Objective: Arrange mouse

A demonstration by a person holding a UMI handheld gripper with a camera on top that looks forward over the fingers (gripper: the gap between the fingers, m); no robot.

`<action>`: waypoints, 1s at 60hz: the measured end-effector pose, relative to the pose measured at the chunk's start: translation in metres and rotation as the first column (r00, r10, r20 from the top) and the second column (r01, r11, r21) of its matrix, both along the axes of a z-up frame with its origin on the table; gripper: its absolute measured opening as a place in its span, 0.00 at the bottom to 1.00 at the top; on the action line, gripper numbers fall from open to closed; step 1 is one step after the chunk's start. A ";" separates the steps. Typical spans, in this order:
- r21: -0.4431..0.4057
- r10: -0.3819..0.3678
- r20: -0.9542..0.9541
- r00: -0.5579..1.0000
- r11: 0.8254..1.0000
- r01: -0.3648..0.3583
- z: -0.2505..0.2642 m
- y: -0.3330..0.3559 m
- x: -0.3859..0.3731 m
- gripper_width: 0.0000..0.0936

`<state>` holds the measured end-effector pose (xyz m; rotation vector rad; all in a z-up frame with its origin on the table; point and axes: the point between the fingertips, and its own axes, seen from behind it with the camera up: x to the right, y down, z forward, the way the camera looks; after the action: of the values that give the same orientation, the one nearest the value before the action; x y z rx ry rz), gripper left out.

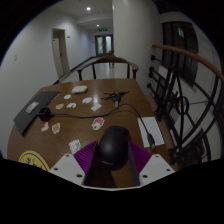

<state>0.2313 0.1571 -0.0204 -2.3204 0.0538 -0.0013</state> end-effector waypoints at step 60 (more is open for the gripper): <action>0.054 0.160 0.014 0.987 0.986 -0.161 0.007 -0.163 -0.245 0.54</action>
<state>-0.0140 -0.0056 -0.0130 -2.2632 -0.1366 0.0690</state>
